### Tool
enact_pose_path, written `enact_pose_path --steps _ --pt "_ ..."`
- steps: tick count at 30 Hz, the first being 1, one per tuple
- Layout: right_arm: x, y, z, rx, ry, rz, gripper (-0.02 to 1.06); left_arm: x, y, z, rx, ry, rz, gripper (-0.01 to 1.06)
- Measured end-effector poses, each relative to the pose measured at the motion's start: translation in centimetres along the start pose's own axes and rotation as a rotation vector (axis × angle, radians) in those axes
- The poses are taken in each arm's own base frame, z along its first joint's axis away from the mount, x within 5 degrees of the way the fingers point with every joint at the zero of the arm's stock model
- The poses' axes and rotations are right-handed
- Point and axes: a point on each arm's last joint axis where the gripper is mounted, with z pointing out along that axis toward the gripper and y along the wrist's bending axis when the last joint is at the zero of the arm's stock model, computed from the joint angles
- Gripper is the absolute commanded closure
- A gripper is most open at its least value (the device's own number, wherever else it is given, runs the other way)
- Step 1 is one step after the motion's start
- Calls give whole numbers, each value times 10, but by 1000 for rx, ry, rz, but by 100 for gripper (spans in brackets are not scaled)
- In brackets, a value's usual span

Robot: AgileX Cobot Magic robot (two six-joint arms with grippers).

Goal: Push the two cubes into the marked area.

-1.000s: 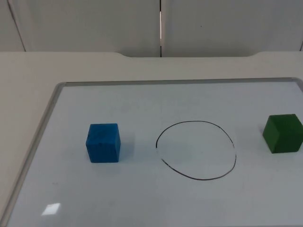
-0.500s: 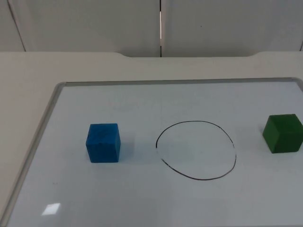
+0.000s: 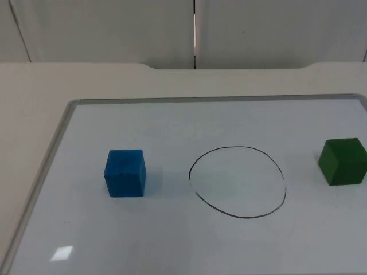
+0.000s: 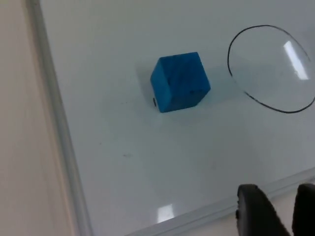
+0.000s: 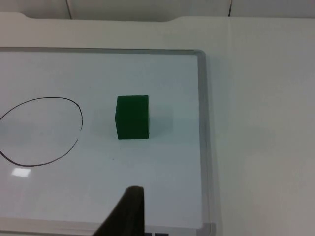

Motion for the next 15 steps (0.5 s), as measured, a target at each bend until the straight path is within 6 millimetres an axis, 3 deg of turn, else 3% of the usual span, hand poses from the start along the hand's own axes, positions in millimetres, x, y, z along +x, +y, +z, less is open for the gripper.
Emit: enact_pose_path --steps 6,8,10,15 --pt "0 0 0 0 0 0 0 -4 5 16 27 59 -42 87" --pt "0 0 0 0 0 0 0 -5 6 20 28 67 -53 100" --pt "0 0 0 0 0 0 0 -6 9 24 27 74 -69 105" --pt "0 0 0 0 0 0 0 -11 13 34 28 68 -71 105"
